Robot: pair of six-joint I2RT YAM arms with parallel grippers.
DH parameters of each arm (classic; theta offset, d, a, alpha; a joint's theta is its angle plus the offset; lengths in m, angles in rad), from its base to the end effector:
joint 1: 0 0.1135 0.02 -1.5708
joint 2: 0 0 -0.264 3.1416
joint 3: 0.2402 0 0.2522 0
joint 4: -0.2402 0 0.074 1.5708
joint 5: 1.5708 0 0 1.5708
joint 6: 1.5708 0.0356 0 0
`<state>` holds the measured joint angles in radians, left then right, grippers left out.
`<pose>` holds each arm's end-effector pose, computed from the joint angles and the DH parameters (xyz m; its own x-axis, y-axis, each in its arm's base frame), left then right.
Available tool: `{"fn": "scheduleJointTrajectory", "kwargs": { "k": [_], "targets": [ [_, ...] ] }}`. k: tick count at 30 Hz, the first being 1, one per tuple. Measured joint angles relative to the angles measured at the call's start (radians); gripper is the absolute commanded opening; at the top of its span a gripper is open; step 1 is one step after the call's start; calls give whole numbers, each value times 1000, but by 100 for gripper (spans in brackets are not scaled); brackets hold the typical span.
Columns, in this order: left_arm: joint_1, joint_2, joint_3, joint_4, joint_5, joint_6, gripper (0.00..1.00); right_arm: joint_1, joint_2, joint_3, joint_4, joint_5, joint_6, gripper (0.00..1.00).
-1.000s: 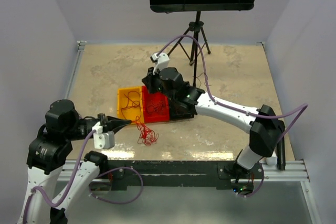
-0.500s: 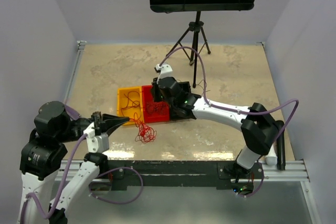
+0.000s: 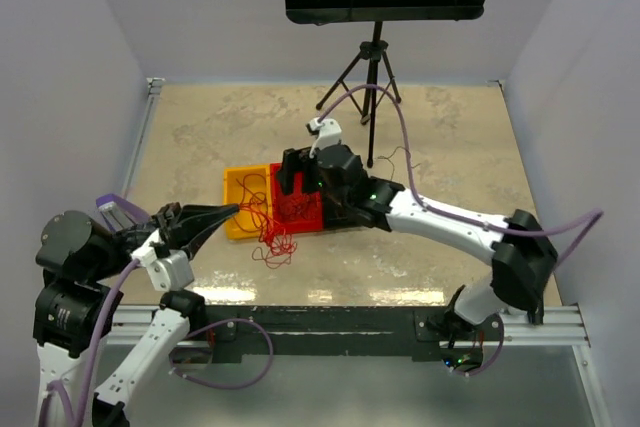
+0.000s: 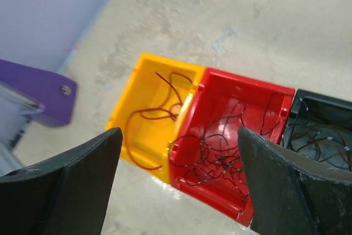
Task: Untangle the cables
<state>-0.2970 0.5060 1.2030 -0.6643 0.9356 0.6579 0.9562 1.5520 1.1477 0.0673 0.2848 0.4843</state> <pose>0.0236 -0.0372 0.4478 0.6013 0.1954 -0.7748 0.7270 0.2685 0.6320 0.2192 0.2932 0.3005 -0.4626 0.1194 -0.8785 -0.4698 0.8073 0.3572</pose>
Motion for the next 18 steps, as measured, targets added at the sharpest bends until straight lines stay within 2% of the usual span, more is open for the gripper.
{"fn": "scheduleJointTrajectory", "kwargs": {
  "k": [5, 10, 14, 18],
  "targets": [
    [0, -15, -6, 146, -46, -104, 0, 0, -229, -50, 30, -27, -2, 91],
    [0, -14, -7, 257, -87, -191, 0, 0, -457, -169, 69, -66, 1, 86],
    [0, -11, -7, 337, -124, -256, 0, 0, -583, -273, 72, -101, 1, 82],
    [0, -5, -7, 406, -159, -312, 0, 0, -663, -344, 67, -173, -15, 82]
  ]
}}
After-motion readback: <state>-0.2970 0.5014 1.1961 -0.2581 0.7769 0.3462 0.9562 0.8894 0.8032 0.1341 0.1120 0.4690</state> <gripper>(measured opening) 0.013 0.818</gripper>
